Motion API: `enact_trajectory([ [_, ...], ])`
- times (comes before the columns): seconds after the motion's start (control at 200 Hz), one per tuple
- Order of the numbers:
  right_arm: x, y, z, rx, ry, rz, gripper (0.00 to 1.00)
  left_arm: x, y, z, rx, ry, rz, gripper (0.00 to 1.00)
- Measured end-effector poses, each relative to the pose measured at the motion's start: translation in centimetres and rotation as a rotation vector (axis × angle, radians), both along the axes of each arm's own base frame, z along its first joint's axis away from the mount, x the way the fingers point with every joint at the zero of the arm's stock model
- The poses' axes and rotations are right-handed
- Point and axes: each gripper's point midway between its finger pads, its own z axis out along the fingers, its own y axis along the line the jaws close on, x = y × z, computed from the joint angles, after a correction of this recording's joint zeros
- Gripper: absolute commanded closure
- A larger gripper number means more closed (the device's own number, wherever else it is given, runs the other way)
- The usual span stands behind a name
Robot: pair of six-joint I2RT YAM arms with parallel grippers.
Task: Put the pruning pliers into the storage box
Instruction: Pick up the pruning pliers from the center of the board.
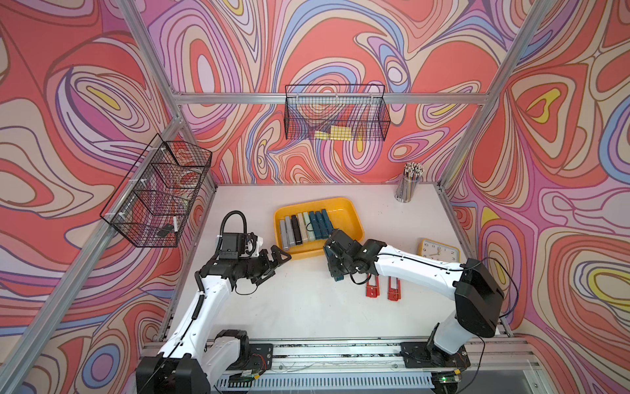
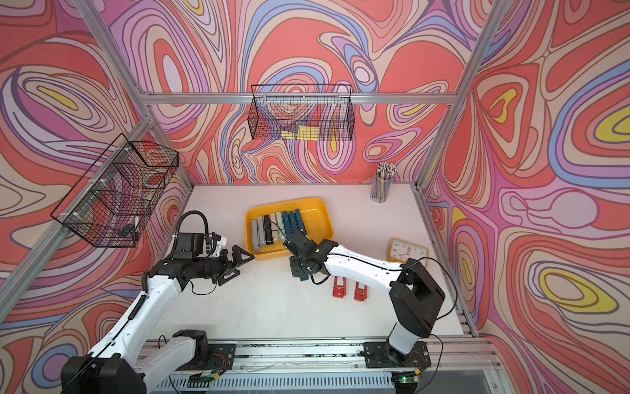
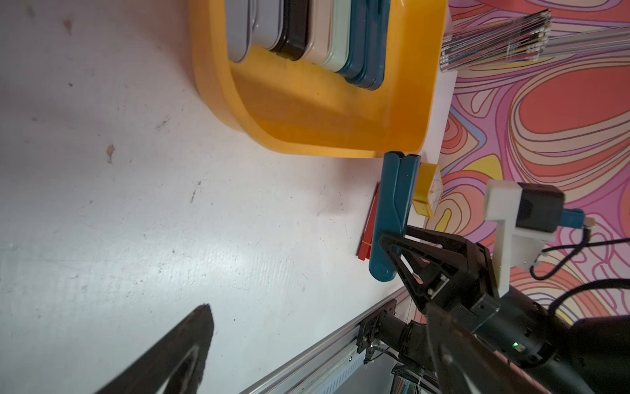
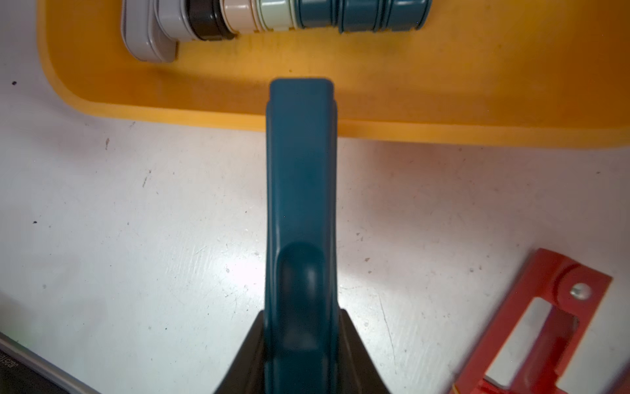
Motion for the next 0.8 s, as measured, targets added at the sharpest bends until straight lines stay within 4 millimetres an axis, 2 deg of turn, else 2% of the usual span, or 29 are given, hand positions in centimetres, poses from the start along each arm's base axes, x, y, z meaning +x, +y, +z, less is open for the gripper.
enact_trajectory([
  [0.225,3.0,-1.2,2.6,0.030,-0.025,-0.023,1.00,2.4,-1.4,2.5,-0.024,-0.066,-0.039,0.01],
  [0.426,4.2,-2.4,2.8,0.051,-0.006,-0.030,1.00,4.1,-2.0,3.9,-0.031,-0.111,-0.051,0.01],
  [0.666,6.4,-4.6,2.6,0.055,0.014,-0.055,1.00,5.5,-2.8,3.4,-0.024,-0.103,-0.070,0.01],
  [0.801,8.5,-5.2,3.1,0.063,0.007,-0.062,1.00,6.2,-3.2,3.0,-0.021,-0.097,-0.077,0.01],
])
